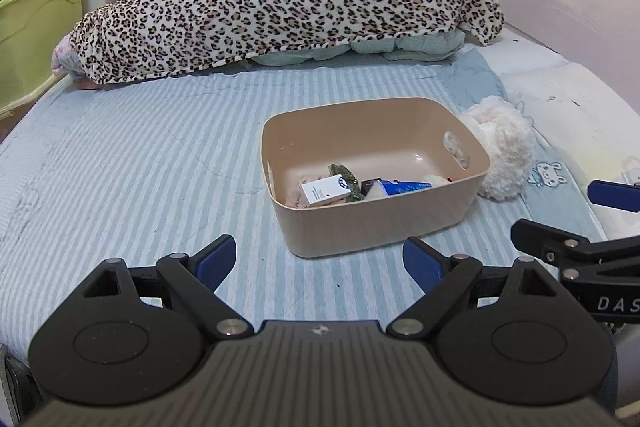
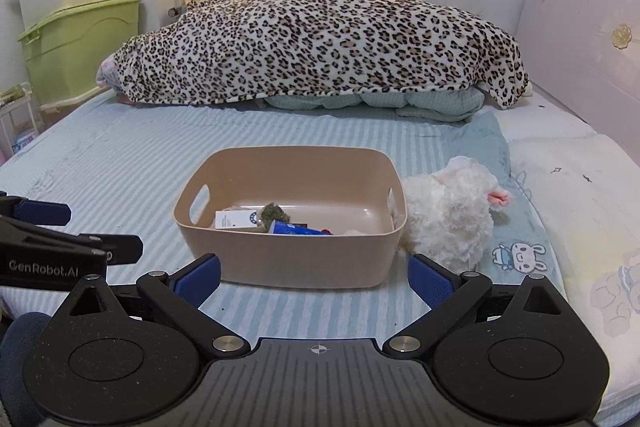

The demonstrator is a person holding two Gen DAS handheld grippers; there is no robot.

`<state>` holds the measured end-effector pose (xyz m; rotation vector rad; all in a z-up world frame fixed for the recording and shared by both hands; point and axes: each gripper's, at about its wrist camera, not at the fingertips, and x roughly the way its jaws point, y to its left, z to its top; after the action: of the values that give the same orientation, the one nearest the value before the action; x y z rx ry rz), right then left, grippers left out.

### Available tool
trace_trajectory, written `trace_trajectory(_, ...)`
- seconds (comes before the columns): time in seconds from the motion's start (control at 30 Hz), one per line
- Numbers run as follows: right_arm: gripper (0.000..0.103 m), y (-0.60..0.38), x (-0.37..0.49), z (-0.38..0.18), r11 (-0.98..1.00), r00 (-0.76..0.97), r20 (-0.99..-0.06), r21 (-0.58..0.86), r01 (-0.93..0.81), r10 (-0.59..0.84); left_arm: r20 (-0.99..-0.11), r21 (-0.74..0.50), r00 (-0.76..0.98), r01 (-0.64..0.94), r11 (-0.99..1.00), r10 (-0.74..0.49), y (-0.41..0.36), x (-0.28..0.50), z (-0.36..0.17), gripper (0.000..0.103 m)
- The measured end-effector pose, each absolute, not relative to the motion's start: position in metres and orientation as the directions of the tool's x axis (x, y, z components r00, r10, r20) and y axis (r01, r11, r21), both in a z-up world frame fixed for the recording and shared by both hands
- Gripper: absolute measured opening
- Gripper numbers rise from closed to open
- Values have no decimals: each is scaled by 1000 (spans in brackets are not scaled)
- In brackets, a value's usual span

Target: Organize objects

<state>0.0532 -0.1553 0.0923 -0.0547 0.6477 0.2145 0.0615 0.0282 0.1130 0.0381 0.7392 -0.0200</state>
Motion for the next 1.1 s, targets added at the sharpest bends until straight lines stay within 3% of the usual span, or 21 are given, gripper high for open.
trace_trajectory(1.1, 101, -166, 15, 94, 978, 783, -601, -13, -210, 160, -700, -21, 712, 55, 998, -54, 34, 20, 108, 91)
